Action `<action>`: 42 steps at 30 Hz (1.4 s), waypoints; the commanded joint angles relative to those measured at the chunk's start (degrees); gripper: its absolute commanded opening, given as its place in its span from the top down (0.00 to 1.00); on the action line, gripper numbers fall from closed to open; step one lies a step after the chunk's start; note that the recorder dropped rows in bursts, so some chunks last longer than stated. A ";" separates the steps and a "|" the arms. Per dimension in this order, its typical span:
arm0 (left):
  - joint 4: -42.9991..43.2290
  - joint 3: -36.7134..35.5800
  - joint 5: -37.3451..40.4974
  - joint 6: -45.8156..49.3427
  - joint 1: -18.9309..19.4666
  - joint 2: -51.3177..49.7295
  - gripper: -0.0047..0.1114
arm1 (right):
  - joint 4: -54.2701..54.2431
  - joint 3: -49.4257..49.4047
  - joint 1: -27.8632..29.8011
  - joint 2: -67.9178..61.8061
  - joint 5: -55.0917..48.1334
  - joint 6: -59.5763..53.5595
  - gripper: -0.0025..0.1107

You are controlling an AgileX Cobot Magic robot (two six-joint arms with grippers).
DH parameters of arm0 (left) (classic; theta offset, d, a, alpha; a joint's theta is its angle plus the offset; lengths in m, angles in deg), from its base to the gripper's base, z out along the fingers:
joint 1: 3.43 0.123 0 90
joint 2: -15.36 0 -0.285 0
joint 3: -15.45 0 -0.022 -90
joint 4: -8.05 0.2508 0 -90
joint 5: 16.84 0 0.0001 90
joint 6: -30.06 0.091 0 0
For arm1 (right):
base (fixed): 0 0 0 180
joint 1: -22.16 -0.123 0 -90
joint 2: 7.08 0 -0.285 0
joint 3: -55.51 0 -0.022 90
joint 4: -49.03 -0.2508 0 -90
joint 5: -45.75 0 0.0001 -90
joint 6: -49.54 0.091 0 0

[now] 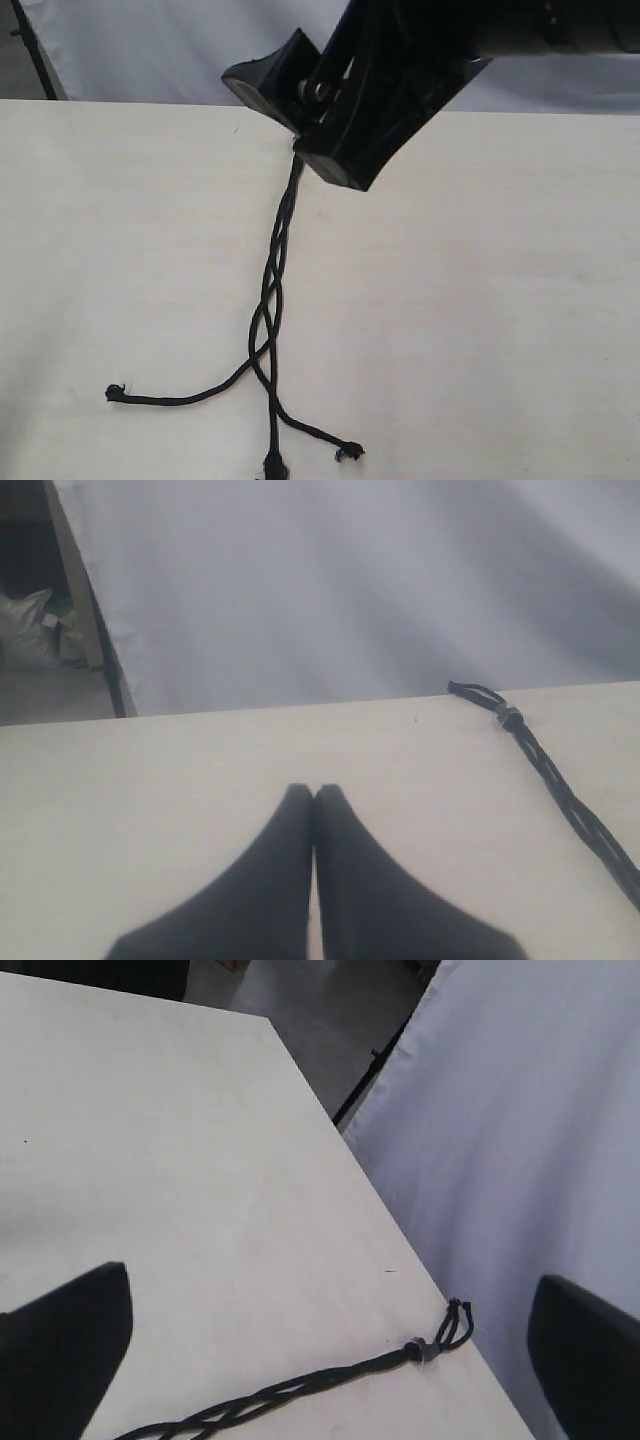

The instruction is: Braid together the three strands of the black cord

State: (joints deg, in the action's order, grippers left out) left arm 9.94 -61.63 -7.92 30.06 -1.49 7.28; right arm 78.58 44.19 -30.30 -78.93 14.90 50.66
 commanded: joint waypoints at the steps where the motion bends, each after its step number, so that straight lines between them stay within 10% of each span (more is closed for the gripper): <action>1: -0.70 -0.13 0.02 0.00 0.20 0.30 0.96 | -1.01 0.03 0.35 0.41 1.87 2.94 0.05; 14: -0.70 -0.13 0.02 0.00 0.20 0.30 0.96 | -1.70 -2.64 0.20 4.62 -8.30 10.93 0.05; 31: -0.70 -0.13 0.02 0.00 0.20 0.30 0.96 | -2.12 -47.73 0.20 37.43 27.12 20.23 0.05; 42: -0.70 -0.13 0.02 0.00 0.20 0.30 0.96 | -4.18 -61.31 0.20 43.27 28.45 20.68 0.05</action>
State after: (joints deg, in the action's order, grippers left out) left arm 9.94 -61.63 -7.92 30.06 -1.49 7.35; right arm 74.98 -15.71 -30.30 -36.03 42.19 71.02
